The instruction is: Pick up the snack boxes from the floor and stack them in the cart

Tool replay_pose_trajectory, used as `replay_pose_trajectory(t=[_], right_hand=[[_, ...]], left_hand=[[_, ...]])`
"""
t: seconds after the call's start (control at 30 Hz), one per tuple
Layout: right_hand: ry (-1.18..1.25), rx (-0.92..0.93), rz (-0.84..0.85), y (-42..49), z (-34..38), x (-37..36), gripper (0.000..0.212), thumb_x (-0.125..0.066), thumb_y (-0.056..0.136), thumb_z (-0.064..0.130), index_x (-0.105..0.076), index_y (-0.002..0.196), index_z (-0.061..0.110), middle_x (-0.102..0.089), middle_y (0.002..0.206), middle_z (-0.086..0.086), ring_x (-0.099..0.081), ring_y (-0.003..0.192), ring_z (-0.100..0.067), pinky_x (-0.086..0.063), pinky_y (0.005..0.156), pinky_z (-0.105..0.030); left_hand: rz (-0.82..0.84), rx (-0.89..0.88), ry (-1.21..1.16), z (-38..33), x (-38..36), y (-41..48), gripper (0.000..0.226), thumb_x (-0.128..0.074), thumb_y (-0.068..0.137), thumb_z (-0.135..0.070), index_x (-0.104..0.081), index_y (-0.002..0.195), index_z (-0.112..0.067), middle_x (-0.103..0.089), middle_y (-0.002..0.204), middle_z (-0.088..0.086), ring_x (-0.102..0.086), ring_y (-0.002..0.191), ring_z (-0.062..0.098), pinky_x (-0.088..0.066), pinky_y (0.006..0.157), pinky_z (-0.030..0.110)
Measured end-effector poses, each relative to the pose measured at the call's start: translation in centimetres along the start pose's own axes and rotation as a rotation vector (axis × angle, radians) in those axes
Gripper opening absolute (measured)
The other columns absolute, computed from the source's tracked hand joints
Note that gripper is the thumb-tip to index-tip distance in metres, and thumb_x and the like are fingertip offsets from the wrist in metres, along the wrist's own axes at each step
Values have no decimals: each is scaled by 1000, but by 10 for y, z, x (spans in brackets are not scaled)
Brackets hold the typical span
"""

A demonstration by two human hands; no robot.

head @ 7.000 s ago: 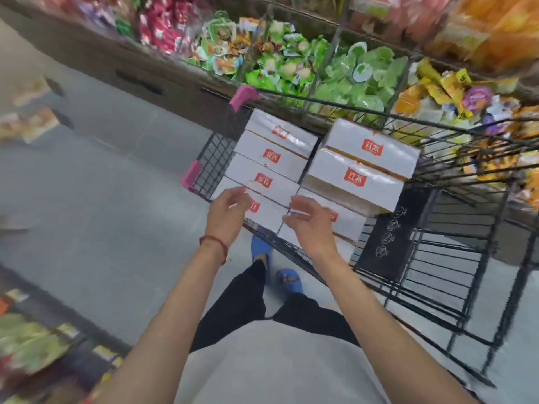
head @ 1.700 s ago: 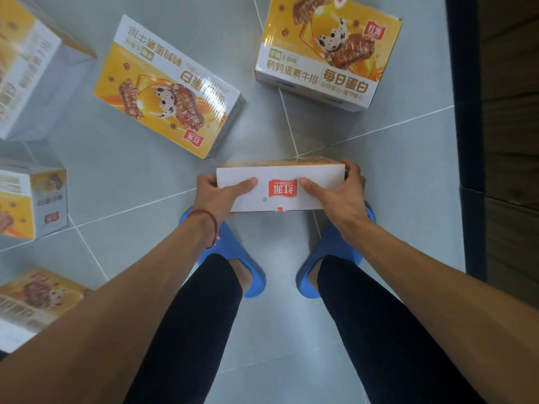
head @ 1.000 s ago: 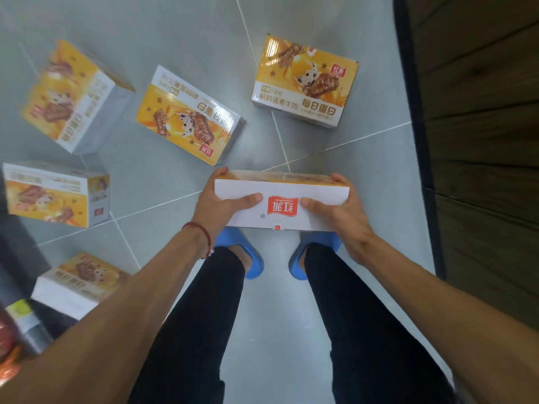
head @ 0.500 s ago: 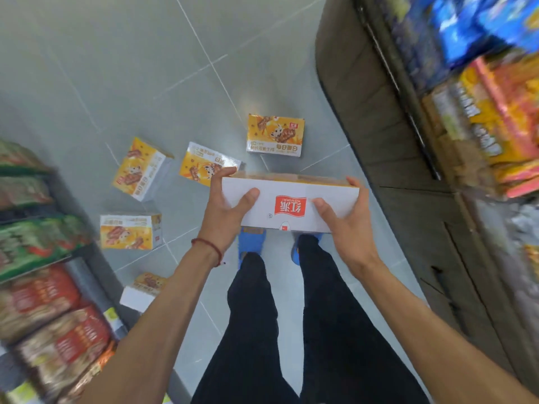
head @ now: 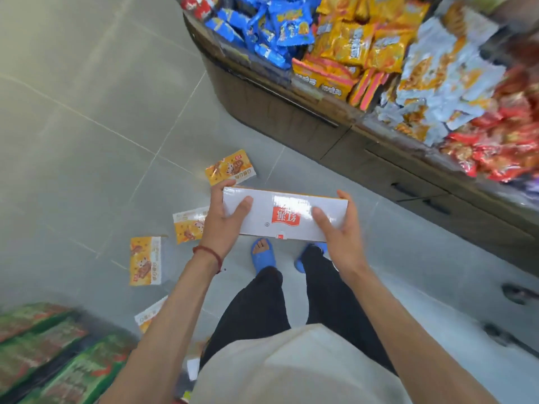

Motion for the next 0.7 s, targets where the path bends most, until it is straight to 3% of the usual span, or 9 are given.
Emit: replay_pose_trajectory(t=[0.1,0.17,0.27,0.43,0.5,0.6,0.7], right_hand=[[91,-45,-127,-29,-12,24,69,-72,91,51,-35,148,38,-59,129,13,-66,115,-11,-56,103,-39],[128,-72,-198,-45,-21,44,75,-73,87,56,-35,150,38,-57,130,13,-63,117,-8,-52,108,-41],[172,-95,-310,-73,-38,80,69,-71,94,43,-34,153,33,-56,133,6,-60,116,-12,-51,105,-37],[302,-140,-470,-122,-79,148,70,-70,96,40,-34,155,30,-54,133,4,-59,117,-14,-48,85,-18],[353,-144,-518,-140,-98,178,72,-71,95,39,-33,155,29,-53,133,4,-58,118,-15,-49,86,-20],[447,-160,-583,-171,-132,227,72,-73,94,37,-33,153,30,-56,132,3,-61,117,-15,-51,84,-19],[497,-172,-652,-199,-168,276,70,-74,94,37,-34,151,33,-58,129,5,-62,117,-16,-55,94,-30]], left_hand=[[110,-21,77,-11,-18,-13,38,-63,99,-27,-44,131,-35,-59,110,-12,-63,87,-1,-55,68,23],[177,-61,128,-17,-37,-23,38,-65,98,-24,-45,129,-33,-58,109,-10,-63,84,-7,-53,68,17],[282,-116,205,-23,-75,-43,41,-67,96,-21,-45,130,-27,-57,109,-7,-61,87,-3,-49,68,10],[444,-155,320,-24,-153,-90,46,-68,95,-20,-43,133,-28,-56,118,-1,-60,95,5,-51,67,10],[505,-177,361,-22,-189,-114,48,-67,96,-20,-42,137,-24,-58,119,4,-62,93,8,-52,63,10],[575,-192,437,-15,-245,-158,46,-65,97,-22,-41,136,-27,-57,109,-5,-61,91,7,-51,62,9],[652,-236,498,-4,-299,-197,45,-67,96,-22,-42,133,-28,-55,109,-8,-59,93,7,-51,68,11]])
Point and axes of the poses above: each hand's wrist, its own y-axis towards the middle knuckle, its own x-axis out of the back of the hand, z = x × y, the point moved 1 cm from there along y, towards the middle knuckle
